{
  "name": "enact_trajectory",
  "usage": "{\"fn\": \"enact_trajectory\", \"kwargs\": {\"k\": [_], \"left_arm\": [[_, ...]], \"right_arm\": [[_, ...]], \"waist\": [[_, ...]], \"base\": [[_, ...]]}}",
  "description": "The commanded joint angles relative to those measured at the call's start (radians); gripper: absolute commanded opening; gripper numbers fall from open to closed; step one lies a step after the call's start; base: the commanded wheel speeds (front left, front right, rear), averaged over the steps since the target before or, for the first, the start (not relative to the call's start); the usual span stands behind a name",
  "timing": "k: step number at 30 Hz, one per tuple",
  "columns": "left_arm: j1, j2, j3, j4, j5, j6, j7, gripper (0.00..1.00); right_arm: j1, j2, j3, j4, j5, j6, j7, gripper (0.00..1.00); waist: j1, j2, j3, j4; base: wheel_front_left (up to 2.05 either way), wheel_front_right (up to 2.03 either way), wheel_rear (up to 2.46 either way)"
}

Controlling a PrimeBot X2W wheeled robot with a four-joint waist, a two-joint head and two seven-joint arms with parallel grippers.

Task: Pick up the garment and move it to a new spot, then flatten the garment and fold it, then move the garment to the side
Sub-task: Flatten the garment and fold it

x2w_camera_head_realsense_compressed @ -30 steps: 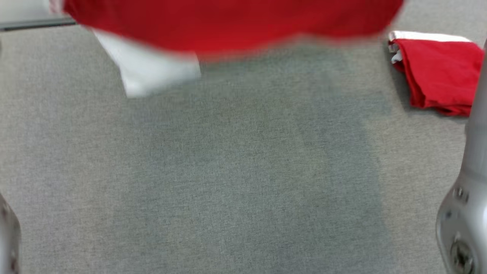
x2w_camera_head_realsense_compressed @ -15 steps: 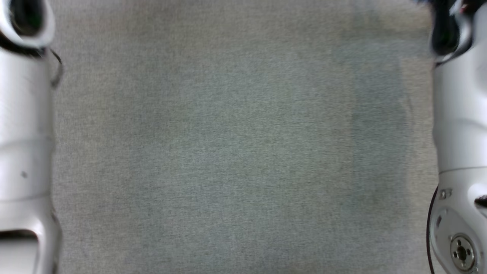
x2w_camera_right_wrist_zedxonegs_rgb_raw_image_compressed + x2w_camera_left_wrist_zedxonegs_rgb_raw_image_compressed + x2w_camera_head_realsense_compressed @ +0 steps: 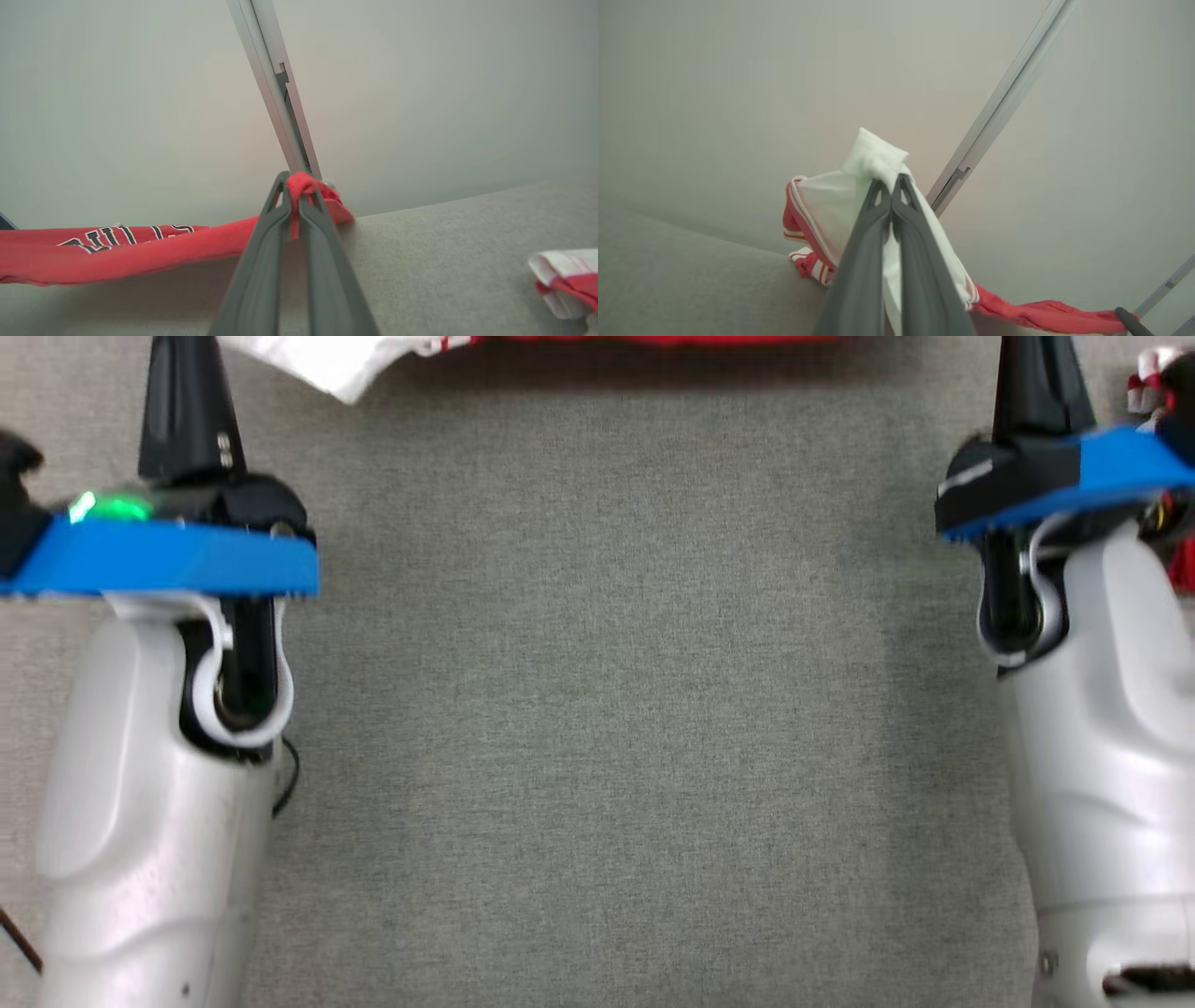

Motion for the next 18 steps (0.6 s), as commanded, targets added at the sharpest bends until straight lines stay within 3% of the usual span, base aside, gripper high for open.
{"fn": "enact_trajectory", "kwargs": {"k": [1, 11, 18], "left_arm": [[0.033, -0.003, 0.012, -0.024, -0.006, -0.005, -0.009, 0.00], [0.434, -0.049, 0.048, -0.276, -0.007, 0.018, -0.022, 0.00], [0.701, -0.041, 0.021, -0.440, 0.024, 0.058, -0.007, 0.00]], "right_arm": [[0.047, -0.004, -0.002, -0.034, 0.011, 0.000, -0.005, 0.00], [0.448, -0.003, 0.022, -0.344, 0.125, 0.000, -0.005, 0.00], [0.707, -0.003, 0.037, -0.497, 0.188, 0.000, 0.020, 0.00]], "waist": [[0.0000, 0.0000, -0.018, -0.006], [0.0000, 0.0000, -0.190, -0.015], [0.0000, 0.0000, -0.329, -0.013]], "base": [[0.00, 0.00, 0.00], [0.00, 0.00, 0.00], [0.00, 0.00, 0.00]]}}
